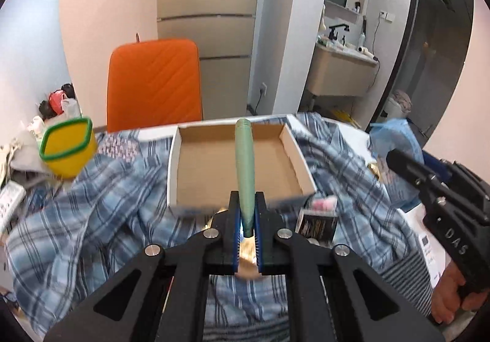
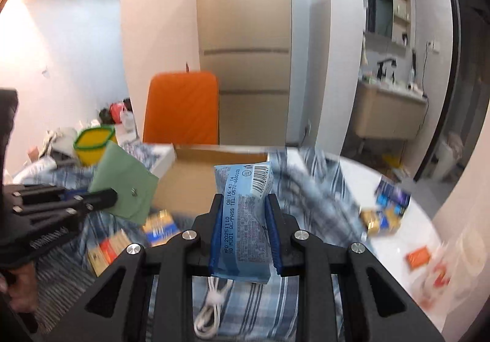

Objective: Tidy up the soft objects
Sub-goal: 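Lower the blue packet into the cardboard box and open the right tool while the left tool carries the pouch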

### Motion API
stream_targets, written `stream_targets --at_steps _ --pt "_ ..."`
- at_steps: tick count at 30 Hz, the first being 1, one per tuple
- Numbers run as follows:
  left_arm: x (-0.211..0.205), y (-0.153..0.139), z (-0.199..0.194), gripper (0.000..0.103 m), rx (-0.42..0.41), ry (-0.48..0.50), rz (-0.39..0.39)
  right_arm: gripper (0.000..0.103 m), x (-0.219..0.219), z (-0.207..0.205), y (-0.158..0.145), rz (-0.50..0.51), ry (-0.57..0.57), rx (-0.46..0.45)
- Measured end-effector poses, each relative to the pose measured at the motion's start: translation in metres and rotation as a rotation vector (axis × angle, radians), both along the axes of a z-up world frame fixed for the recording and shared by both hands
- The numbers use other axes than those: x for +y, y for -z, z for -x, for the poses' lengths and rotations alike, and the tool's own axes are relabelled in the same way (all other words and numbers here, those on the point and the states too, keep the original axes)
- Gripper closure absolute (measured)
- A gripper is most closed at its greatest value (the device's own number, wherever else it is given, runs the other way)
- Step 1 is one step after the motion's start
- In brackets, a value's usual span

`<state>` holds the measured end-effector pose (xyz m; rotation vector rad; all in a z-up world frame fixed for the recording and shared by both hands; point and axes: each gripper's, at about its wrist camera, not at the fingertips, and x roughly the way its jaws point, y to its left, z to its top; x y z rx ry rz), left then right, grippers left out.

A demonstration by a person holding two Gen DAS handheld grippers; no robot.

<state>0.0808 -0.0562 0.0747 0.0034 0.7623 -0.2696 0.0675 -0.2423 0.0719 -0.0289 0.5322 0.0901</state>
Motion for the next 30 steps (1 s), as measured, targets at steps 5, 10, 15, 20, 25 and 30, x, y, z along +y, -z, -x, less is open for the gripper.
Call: stream_targets --at_steps 5,10,15,20,25,30 --pt "0.000 -0.019 -0.018 0.097 -0.034 -0.011 0.013 0.075 0.005 -0.020 -0.031 -0.026 -0.016 -0.039" --pt "-0.004 -0.031 -0.038 0.097 -0.053 -0.010 0.029 0.075 0.007 -0.053 -0.044 -0.082 -0.030 -0.027" --pt "-0.002 -0.017 -0.077 0.097 0.019 -0.014 0.056 0.075 0.008 -0.101 -0.030 -0.171 -0.099 0.118" --pt "0.001 0.012 -0.104 0.097 0.090 -0.037 0.056 0.075 0.014 -0.135 -0.007 -0.139 -0.072 0.178" --pt "0.004 0.038 -0.120 0.097 0.138 -0.042 0.004 0.075 0.022 -0.163 0.035 -0.153 -0.062 0.267" --pt "0.006 0.063 -0.135 0.097 0.210 -0.056 -0.009 0.075 0.022 -0.180 0.072 -0.121 -0.059 0.327"
